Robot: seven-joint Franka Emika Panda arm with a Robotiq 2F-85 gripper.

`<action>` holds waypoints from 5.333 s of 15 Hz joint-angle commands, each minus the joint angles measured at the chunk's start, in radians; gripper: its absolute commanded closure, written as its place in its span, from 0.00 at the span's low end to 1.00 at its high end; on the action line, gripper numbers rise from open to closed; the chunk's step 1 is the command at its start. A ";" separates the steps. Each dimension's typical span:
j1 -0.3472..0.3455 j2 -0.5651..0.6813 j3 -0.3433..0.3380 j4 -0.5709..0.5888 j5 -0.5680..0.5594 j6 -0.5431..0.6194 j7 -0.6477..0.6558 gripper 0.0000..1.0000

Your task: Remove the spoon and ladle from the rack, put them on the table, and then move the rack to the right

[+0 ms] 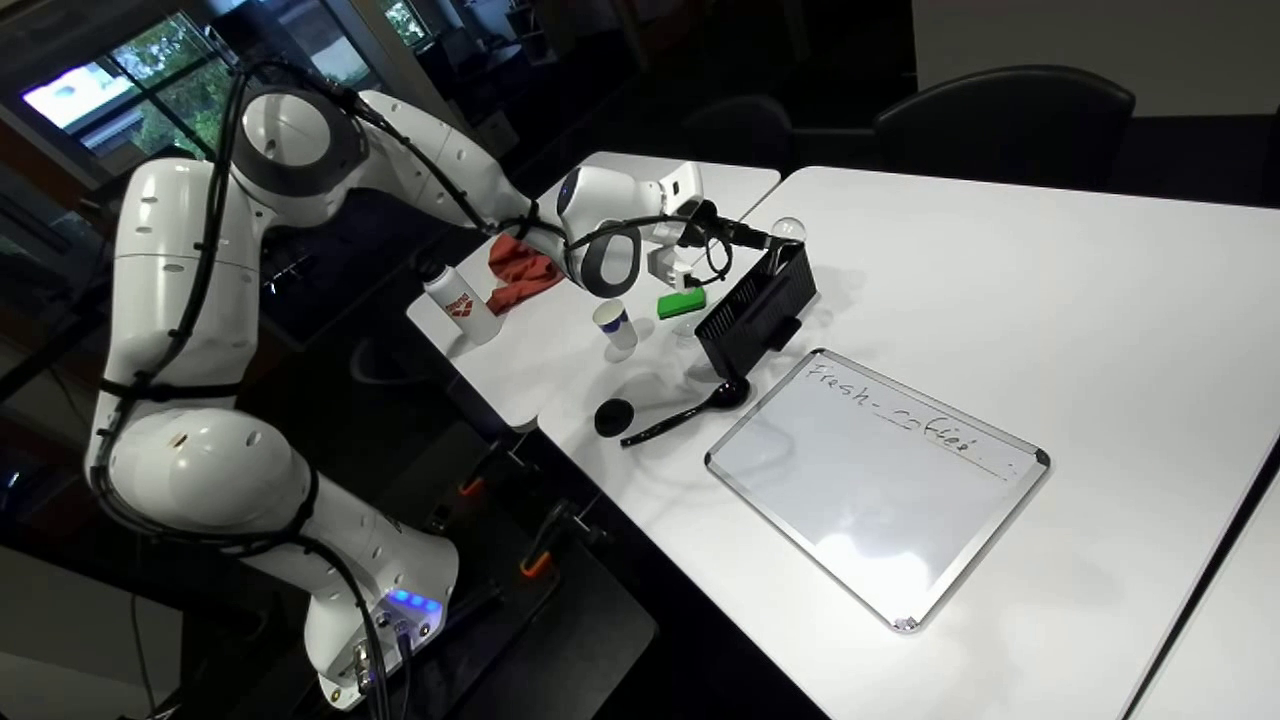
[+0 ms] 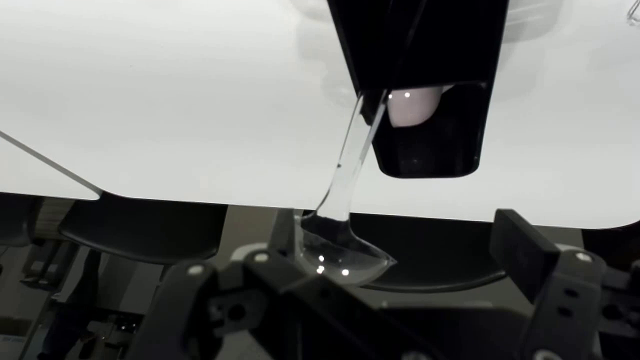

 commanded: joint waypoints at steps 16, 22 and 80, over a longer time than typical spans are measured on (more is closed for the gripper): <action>0.029 0.091 -0.026 0.060 0.096 0.000 0.049 0.95; 0.209 0.025 -0.157 -0.032 0.181 0.000 0.033 0.99; -0.114 0.347 -0.675 0.172 -0.050 -0.580 0.596 0.96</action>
